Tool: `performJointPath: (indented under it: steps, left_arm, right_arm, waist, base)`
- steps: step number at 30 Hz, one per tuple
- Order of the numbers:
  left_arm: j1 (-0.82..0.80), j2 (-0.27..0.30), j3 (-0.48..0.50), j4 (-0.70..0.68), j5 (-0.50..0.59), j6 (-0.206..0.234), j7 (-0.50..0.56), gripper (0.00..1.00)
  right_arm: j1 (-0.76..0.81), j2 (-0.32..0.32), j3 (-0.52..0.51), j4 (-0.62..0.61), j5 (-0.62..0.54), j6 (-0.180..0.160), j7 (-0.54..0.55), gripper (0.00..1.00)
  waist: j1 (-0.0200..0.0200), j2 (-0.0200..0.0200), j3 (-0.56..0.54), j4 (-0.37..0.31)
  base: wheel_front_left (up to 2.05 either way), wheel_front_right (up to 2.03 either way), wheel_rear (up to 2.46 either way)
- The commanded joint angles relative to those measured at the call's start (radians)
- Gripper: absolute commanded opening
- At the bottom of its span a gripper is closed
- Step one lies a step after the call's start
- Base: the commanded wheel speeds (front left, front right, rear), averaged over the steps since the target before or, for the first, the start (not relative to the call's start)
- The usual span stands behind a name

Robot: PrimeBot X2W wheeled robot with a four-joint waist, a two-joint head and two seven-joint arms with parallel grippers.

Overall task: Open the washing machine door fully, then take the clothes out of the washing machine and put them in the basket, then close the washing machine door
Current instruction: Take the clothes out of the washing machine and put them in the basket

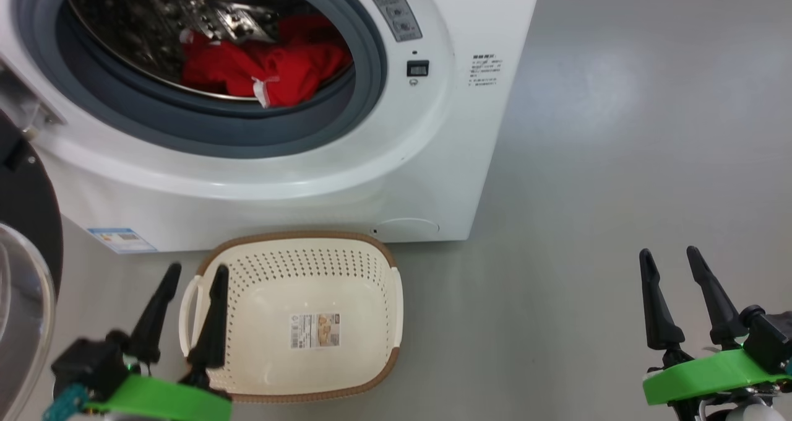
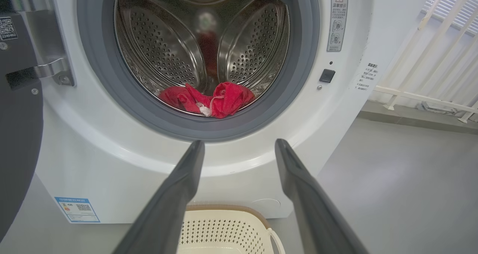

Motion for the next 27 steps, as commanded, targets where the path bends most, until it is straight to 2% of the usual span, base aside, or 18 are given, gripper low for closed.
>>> performJointPath:
  steps: [1, 9, 14, 22, 27]
  left_arm:
    - [-0.066, 0.028, 0.025, -0.009, 0.012, 0.001, -0.005, 1.0]
    - [-0.283, 0.065, -0.036, 0.097, 0.02, 0.001, -0.005, 1.0]
    - [-0.484, 0.103, -0.112, 0.236, -0.009, 0.001, -0.005, 1.0]
    - [-0.74, 0.167, -0.171, 0.508, -0.027, 0.001, 0.002, 1.0]
    - [-0.882, 0.175, -0.225, 0.635, -0.036, 0.001, 0.008, 1.0]
  right_arm:
    - [-0.042, -0.009, 0.016, -0.028, 0.006, 0.007, -0.006, 1.0]
    - [-0.09, 0.005, 0.017, -0.039, 0.006, 0.007, -0.006, 1.0]
    - [-0.13, 0.014, 0.024, -0.042, 0.01, 0.007, -0.006, 1.0]
    - [-0.182, 0.017, 0.041, -0.047, 0.044, 0.007, -0.006, 1.0]
    - [-0.201, 0.018, 0.05, -0.05, 0.066, 0.007, -0.006, 1.0]
  waist:
    - [-0.0001, 0.0, 0.03, -0.007]
    - [-0.0001, 0.0, 0.133, -0.031]
    - [-0.0001, 0.0, 0.215, -0.066]
    - [-0.0001, 0.0, 0.293, -0.13]
    - [-0.0001, 0.0, 0.326, -0.155]
  base:
    - [0.0, 0.0, 0.0]
    - [0.0, 0.0, 0.0]
    - [0.0, 0.0, 0.0]
    - [0.0, 0.0, 0.0]
    - [0.0, 0.0, 0.0]
